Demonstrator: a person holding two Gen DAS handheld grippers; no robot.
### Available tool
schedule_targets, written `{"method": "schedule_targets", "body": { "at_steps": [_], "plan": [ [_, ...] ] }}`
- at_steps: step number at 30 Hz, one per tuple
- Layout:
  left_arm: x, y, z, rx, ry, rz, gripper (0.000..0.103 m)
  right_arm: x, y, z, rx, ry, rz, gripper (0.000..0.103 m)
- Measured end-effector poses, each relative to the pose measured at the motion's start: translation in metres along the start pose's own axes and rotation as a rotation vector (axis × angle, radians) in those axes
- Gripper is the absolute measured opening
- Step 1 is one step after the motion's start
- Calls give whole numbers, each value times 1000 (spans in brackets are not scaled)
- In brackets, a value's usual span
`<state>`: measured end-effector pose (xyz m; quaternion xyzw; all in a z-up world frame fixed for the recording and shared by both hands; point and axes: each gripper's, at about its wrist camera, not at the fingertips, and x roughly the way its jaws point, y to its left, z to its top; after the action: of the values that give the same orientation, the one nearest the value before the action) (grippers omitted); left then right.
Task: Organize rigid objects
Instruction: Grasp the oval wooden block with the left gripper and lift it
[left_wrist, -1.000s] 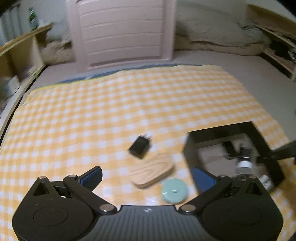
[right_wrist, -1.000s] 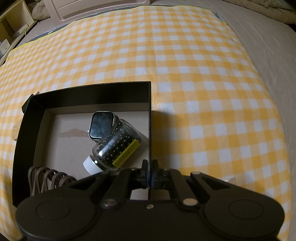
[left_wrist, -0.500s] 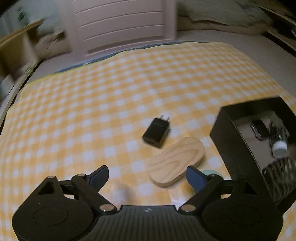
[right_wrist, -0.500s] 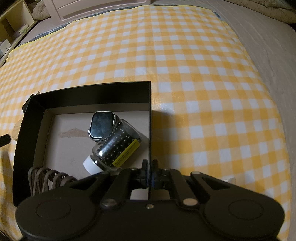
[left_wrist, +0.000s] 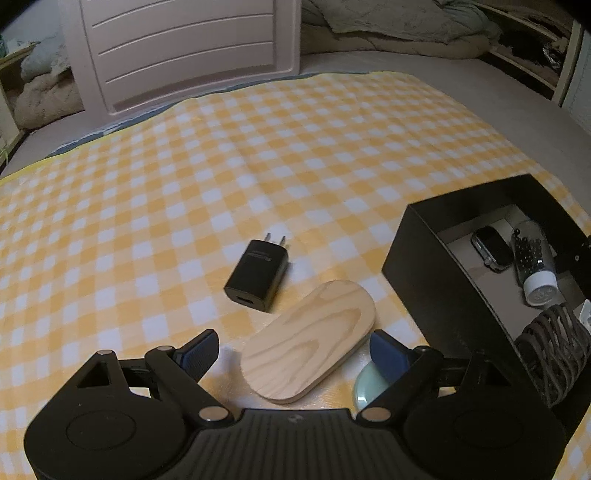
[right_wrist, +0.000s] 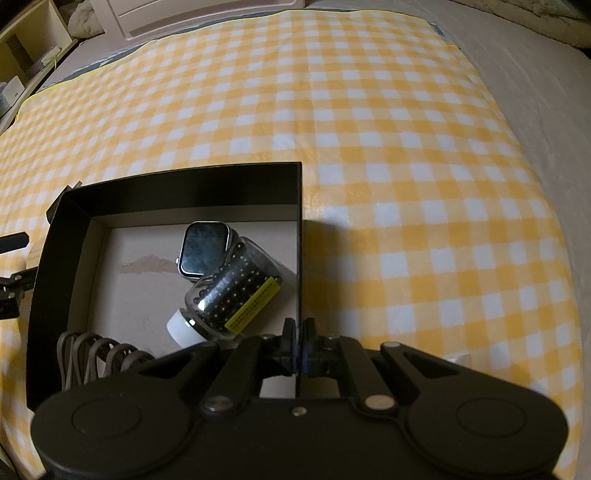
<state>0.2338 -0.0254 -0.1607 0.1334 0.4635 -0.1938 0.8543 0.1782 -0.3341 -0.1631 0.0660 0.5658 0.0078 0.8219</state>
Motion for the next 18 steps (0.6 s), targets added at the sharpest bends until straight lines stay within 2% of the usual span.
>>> {"method": "schedule_targets", "body": {
  "at_steps": [4, 6, 8, 9, 14, 18],
  "plan": [
    [4, -5, 0, 28, 8, -2, 85, 0, 0, 0, 0, 0, -1, 4],
    [5, -7, 2, 29, 24, 0, 76, 0, 0, 0, -1, 0, -1, 4],
    [9, -10, 6, 35, 92, 49, 61, 0, -1, 0, -1, 0, -2, 4],
    [11, -11, 6, 36, 113, 72, 59, 0, 0, 0, 0, 0, -1, 4],
    [7, -3, 7, -35, 150, 70, 52, 0, 0, 1, 0, 0, -2, 4],
    [2, 2, 5, -59, 166, 94, 51, 0, -1, 1, -1, 0, -4, 4]
  ]
}}
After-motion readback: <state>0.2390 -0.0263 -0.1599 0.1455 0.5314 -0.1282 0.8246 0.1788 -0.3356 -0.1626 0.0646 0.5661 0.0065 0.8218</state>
